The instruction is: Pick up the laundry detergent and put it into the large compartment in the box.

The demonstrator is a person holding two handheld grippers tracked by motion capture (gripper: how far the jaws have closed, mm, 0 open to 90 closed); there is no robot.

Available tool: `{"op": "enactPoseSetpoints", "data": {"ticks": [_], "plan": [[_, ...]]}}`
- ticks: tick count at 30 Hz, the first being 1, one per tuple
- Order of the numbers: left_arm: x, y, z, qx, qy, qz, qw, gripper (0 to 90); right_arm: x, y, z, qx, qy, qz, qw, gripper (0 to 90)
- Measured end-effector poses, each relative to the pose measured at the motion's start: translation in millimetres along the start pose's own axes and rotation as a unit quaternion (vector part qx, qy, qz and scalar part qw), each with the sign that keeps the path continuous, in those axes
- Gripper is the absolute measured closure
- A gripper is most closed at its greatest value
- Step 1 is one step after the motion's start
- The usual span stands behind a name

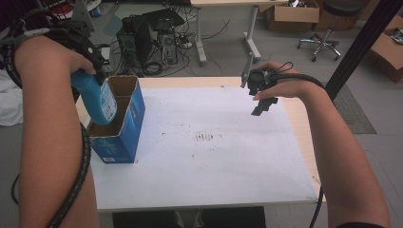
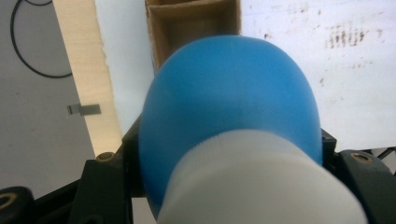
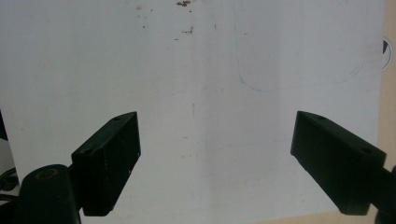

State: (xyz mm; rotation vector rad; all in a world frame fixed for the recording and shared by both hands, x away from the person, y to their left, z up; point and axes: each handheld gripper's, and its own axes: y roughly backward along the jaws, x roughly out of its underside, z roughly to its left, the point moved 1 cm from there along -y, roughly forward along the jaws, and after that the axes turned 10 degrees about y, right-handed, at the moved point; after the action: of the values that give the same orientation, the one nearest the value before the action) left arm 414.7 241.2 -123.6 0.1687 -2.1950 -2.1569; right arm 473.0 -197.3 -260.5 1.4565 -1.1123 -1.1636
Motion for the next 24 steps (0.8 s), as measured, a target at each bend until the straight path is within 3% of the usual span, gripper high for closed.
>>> {"op": "enactPoseSetpoints", "data": {"ticks": [24], "plan": [[-17.1, -91.1, 6.7, 0.002, -0.018, 0.037, 0.9992, 39.3, -2.7, -4.9, -2.9, -0.005, 0.0, 0.005, 1.0, 16.1]]}}
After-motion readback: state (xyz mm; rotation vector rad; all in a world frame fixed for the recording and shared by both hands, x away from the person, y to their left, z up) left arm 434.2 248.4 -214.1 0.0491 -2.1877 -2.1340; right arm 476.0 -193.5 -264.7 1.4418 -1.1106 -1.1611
